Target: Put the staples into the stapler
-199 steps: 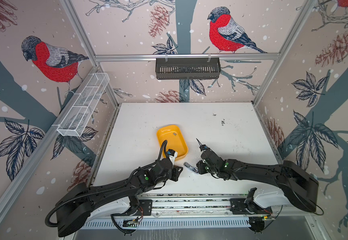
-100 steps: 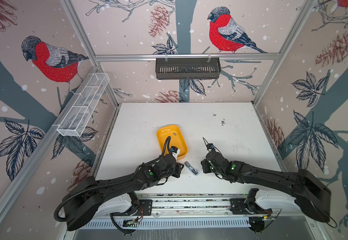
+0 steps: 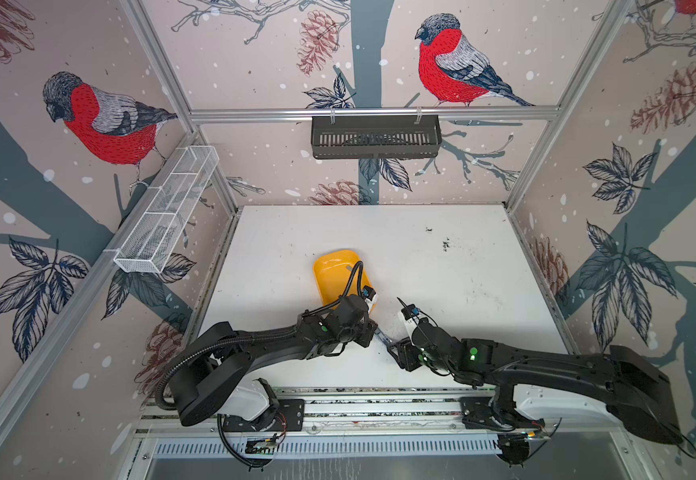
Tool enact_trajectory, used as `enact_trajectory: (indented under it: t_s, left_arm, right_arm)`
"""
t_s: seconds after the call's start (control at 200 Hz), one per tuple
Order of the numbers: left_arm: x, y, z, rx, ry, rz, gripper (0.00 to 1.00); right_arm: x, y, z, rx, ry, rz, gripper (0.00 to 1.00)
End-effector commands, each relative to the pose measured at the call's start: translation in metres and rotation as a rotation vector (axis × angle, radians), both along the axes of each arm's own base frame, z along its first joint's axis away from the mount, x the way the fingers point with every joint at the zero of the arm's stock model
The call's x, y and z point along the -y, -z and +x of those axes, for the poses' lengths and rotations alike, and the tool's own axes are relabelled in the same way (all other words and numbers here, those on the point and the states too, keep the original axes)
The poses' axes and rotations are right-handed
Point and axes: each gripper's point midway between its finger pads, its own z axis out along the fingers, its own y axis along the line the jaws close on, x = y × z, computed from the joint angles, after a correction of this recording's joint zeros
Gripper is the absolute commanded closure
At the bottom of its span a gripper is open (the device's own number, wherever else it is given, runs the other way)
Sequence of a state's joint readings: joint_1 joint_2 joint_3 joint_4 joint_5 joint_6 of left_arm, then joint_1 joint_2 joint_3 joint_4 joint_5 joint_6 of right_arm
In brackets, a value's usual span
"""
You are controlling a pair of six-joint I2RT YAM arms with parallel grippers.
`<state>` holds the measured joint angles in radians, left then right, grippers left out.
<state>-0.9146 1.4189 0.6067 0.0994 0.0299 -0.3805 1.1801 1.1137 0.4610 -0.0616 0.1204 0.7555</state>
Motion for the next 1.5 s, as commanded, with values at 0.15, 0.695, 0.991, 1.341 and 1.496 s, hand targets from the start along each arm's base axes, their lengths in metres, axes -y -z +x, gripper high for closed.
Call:
enact_trajectory:
  t_s: [0.15, 0.695, 0.991, 1.341, 1.496]
  left_arm:
    - [0.007, -0.002, 0.011, 0.042, 0.026, 0.029, 0.71]
    - [0.0, 0.022, 0.014, -0.003, 0.001, 0.107, 0.82]
    - [0.005, 0.022, 0.015, -0.006, 0.01, 0.1, 0.86]
    - [-0.002, 0.025, 0.009, -0.049, -0.02, 0.099, 0.95]
    - [-0.006, 0.02, 0.006, -0.083, -0.087, 0.059, 0.98]
  right_arm:
    - [0.003, 0.02, -0.001, -0.011, 0.004, -0.086, 0.43]
    - [0.011, 0.019, 0.01, 0.011, 0.063, -0.095, 0.59]
    - [0.013, 0.02, 0.012, 0.01, 0.071, -0.097, 0.64]
    - [0.015, -0.011, 0.024, 0.043, 0.145, 0.05, 0.59]
    - [0.033, -0.022, 0.035, 0.039, 0.244, 0.117, 0.62]
